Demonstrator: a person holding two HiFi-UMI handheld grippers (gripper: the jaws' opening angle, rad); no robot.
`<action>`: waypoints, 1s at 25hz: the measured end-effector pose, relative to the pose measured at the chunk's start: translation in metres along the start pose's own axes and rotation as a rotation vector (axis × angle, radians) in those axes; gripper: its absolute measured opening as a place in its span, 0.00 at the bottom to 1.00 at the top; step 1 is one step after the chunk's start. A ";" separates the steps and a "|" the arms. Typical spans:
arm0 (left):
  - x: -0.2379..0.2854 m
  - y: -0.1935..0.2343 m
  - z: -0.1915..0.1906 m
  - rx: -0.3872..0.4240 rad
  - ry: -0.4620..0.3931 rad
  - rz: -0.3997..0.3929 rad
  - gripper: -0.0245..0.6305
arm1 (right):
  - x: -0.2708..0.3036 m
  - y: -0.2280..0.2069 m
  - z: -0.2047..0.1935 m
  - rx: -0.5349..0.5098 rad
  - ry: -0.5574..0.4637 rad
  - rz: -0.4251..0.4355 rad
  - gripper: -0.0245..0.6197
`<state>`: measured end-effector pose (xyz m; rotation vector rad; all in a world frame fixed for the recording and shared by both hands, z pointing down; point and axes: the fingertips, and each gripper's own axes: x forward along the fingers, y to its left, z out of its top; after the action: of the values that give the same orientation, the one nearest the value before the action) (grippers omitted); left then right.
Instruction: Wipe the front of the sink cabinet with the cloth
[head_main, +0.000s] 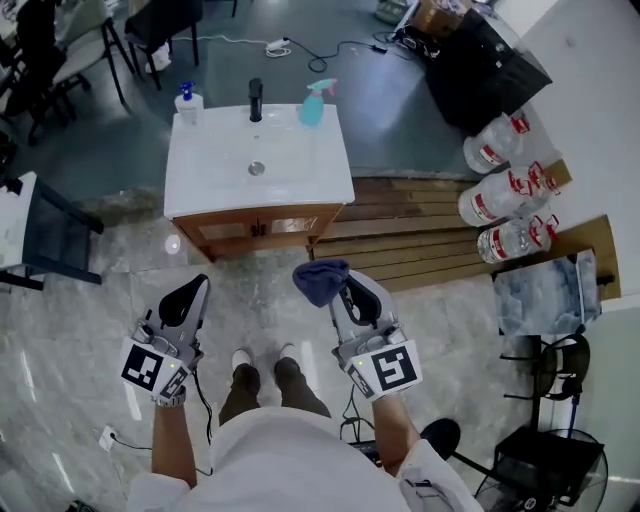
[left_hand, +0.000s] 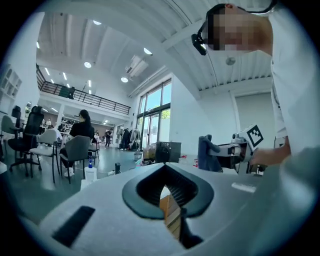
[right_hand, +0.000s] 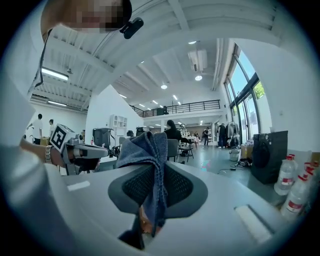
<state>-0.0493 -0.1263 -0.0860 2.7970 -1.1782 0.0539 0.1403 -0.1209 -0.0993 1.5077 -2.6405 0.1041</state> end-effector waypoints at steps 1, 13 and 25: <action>-0.001 -0.003 0.009 0.007 -0.004 -0.017 0.04 | -0.004 0.002 0.007 0.006 -0.014 -0.004 0.14; 0.001 -0.005 0.050 0.043 -0.067 -0.043 0.04 | -0.004 -0.001 0.054 0.000 -0.097 -0.009 0.12; -0.002 0.006 0.058 0.089 -0.067 -0.020 0.04 | 0.005 -0.001 0.050 0.067 -0.097 -0.008 0.12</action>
<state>-0.0558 -0.1356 -0.1433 2.9090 -1.1908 0.0111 0.1361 -0.1312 -0.1480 1.5822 -2.7319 0.1226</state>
